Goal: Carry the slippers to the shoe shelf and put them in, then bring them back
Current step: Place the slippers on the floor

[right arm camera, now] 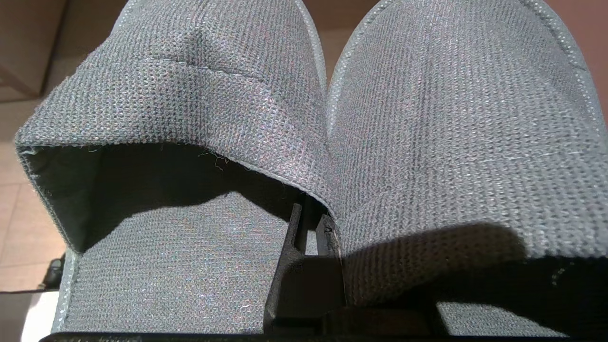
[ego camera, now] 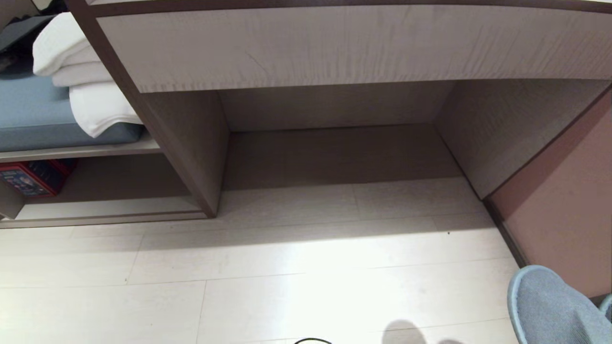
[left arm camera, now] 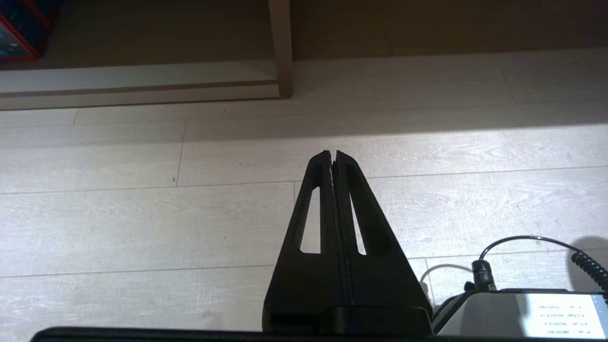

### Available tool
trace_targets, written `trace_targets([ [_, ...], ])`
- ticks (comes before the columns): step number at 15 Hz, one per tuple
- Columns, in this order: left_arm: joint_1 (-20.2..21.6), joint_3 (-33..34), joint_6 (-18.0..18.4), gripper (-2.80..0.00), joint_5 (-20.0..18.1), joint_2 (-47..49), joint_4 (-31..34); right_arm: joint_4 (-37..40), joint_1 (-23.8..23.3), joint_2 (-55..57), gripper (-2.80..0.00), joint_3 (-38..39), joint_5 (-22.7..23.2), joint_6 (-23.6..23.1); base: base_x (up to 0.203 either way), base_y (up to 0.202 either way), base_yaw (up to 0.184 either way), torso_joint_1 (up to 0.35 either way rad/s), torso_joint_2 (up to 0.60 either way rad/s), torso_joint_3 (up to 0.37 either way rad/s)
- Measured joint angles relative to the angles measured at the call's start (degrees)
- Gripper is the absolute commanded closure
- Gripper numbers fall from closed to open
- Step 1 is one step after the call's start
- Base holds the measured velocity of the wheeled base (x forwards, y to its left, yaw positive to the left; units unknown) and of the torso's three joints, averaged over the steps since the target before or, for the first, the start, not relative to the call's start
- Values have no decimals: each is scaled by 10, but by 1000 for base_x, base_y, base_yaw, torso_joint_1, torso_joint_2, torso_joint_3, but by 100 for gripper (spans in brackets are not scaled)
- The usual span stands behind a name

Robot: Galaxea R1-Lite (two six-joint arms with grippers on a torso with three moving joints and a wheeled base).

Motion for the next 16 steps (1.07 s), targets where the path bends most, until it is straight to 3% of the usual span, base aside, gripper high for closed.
trace_targets([
  [16,0,0,0,0,0,0,0,0,0,0,0,0,0,-1,0,0,0,1,3,-197],
])
